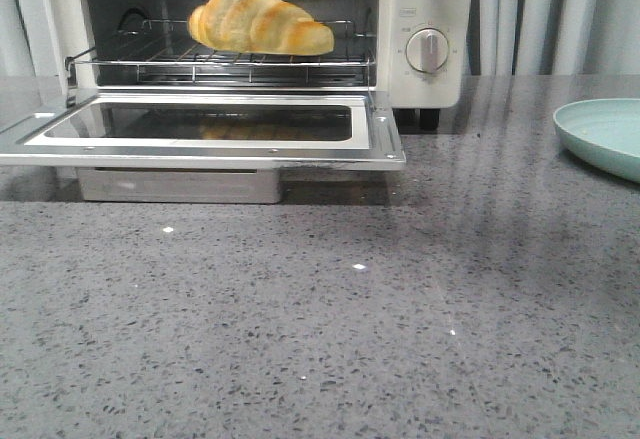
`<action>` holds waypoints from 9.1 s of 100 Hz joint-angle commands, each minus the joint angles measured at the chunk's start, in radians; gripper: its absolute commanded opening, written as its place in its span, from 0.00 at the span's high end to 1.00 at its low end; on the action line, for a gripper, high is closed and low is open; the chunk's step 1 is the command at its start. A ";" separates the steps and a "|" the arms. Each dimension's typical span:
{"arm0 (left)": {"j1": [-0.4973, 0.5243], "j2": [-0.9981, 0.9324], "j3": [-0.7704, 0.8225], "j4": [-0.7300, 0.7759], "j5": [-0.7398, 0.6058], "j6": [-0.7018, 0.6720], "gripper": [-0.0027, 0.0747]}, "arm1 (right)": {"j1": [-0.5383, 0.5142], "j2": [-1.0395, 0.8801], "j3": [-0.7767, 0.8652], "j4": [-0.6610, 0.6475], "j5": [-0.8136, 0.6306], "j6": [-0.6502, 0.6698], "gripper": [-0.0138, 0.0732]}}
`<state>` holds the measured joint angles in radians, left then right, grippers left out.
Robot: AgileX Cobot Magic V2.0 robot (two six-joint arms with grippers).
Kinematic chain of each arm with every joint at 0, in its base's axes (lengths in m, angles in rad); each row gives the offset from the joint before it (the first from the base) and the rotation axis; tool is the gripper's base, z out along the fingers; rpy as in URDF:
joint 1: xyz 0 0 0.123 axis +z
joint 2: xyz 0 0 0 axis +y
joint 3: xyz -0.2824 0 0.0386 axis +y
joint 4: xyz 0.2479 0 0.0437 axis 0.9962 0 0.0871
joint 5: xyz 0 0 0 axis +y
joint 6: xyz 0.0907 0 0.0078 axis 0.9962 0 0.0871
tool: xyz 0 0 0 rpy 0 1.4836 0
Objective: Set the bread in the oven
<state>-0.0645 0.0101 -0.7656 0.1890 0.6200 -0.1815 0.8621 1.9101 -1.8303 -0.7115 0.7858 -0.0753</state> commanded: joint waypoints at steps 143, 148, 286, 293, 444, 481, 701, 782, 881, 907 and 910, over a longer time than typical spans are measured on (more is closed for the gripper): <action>0.003 -0.038 0.509 -0.083 -0.316 -0.003 0.99 | 0.078 -0.486 -0.031 0.081 0.528 0.098 0.92; 0.003 -0.038 0.509 -0.083 -0.316 -0.003 0.99 | 0.062 -0.486 -0.031 0.081 0.528 0.098 0.92; 0.003 -0.038 0.509 -0.083 -0.316 -0.003 0.99 | -0.355 -0.527 -0.031 0.098 0.504 0.104 0.92; 0.003 -0.038 0.509 -0.083 -0.316 -0.003 0.99 | -0.423 -0.537 -0.031 0.185 0.484 0.075 0.92; 0.003 -0.038 0.509 -0.083 -0.316 -0.003 0.99 | -0.834 -1.416 1.124 0.640 -0.286 -0.032 0.92; 0.003 -0.038 0.509 -0.083 -0.316 -0.003 0.99 | -0.834 -1.666 1.454 0.655 -0.456 -0.032 0.92; 0.003 -0.038 0.509 -0.083 -0.316 -0.003 0.99 | -0.941 -1.938 1.867 0.744 -0.458 -0.032 0.92; 0.003 -0.038 0.584 -0.093 -0.344 0.035 0.99 | -0.941 -1.938 1.867 0.744 -0.458 -0.032 0.92; 0.003 -0.038 0.790 -0.205 -0.360 0.191 0.99 | -0.941 -1.938 1.867 0.744 -0.458 -0.032 0.92; 0.003 -0.038 0.790 -0.216 -0.360 0.191 0.99 | -0.941 -1.938 1.867 0.744 -0.458 -0.032 0.92; 0.003 -0.038 0.790 -0.216 -0.360 0.191 0.99 | -0.941 -1.938 1.867 0.744 -0.458 -0.032 0.92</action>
<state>-0.0645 -0.0019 0.0019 -0.0162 0.3274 0.0054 -0.0706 -0.0071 0.0090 0.0282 0.3438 -0.1056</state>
